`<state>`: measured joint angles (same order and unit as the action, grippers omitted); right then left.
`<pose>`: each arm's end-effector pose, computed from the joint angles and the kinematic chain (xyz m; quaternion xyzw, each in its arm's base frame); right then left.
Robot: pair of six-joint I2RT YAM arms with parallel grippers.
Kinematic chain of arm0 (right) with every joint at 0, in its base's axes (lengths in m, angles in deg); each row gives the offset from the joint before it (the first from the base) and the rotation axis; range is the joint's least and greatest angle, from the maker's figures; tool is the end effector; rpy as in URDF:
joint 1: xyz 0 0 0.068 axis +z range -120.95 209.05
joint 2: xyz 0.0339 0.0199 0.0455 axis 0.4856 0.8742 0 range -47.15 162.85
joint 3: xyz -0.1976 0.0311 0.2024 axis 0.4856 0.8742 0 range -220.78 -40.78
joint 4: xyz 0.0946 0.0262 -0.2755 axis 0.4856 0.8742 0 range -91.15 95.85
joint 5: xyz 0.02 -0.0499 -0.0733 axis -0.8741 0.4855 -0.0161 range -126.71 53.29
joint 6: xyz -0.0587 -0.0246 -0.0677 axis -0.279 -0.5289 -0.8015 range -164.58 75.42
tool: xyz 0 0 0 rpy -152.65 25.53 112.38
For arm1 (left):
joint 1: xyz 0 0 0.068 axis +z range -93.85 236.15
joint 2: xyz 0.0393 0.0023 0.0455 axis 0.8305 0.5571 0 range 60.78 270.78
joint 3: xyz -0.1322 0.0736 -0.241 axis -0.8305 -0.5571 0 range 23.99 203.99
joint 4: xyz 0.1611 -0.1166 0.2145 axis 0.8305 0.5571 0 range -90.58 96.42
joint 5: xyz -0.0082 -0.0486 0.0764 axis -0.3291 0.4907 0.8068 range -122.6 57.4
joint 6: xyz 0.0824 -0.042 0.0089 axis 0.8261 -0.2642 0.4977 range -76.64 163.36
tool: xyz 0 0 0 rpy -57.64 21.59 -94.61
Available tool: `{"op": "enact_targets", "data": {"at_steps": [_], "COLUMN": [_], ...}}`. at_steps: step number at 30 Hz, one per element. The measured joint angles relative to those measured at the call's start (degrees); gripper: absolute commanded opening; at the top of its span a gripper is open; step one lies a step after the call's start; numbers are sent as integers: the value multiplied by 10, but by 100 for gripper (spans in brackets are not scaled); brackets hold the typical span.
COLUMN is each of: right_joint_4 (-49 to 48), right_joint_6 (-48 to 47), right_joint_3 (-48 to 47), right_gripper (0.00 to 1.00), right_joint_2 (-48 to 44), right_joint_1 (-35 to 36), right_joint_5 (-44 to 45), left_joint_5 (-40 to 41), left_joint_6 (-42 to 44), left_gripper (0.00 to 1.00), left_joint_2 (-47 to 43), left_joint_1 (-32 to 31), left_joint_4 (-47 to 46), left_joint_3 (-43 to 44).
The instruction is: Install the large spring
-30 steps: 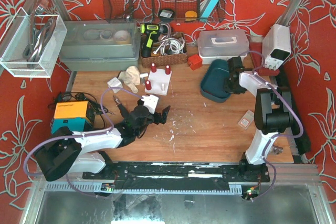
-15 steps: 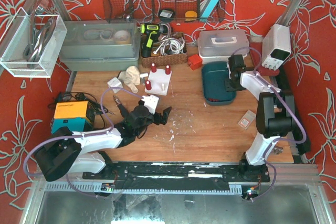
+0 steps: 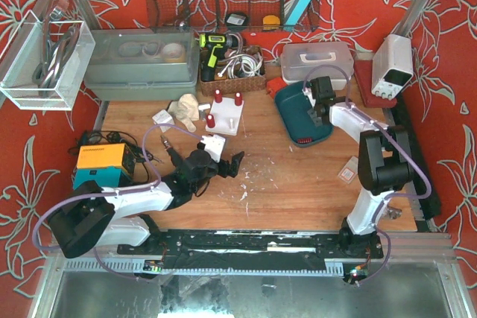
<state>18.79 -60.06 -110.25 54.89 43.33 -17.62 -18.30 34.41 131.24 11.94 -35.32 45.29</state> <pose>0.4304 0.0813 0.1632 -0.1883 0.9162 -0.1604 0.3153 0.2330 -0.1977 0.1641 0.1647 0.7704 -0.1840 0.5878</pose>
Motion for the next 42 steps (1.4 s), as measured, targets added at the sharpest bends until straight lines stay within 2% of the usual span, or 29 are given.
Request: {"op": "enact_targets", "data": {"at_steps": [3,7,12,17,22,25,28,30,35,42], "right_joint_4": [18,22,31,-45,-80,-85,-83,-81,-93,-174], "right_joint_6": [12,38,71,53,57,60,61,62,71,79], "right_joint_3": [-33,-31,-25,38,57,62,57,57,68,135], "right_gripper": [0,0,2,6,7,7,9,9,0,0], "right_joint_2": [23,29,31,11,7,-8,-6,-4,-4,-35], "right_joint_1": [-1,-3,-5,-5,-3,0,2,2,7,30], "right_joint_5": [2,5,20,14,-10,-21,-20,-16,23,127], "left_joint_5": [0,-5,-41,-78,-106,-102,-64,-42,-5,4], "left_joint_6": [2,7,14,-68,-147,-137,-109,-80,-2,-1], "left_gripper": [100,100,100,100,100,100,100,100,100,100], "left_joint_2": [-4,-9,-36,-72,-100,-99,-93,-97,-132,-167], "left_joint_1": [0,0,0,0,-1,-1,-17,-36,-64,-64], "left_joint_4": [-2,-8,-54,-23,127,219,280,300,374,453], "left_joint_3": [-1,-10,-75,-93,47,177,265,283,265,262]}}
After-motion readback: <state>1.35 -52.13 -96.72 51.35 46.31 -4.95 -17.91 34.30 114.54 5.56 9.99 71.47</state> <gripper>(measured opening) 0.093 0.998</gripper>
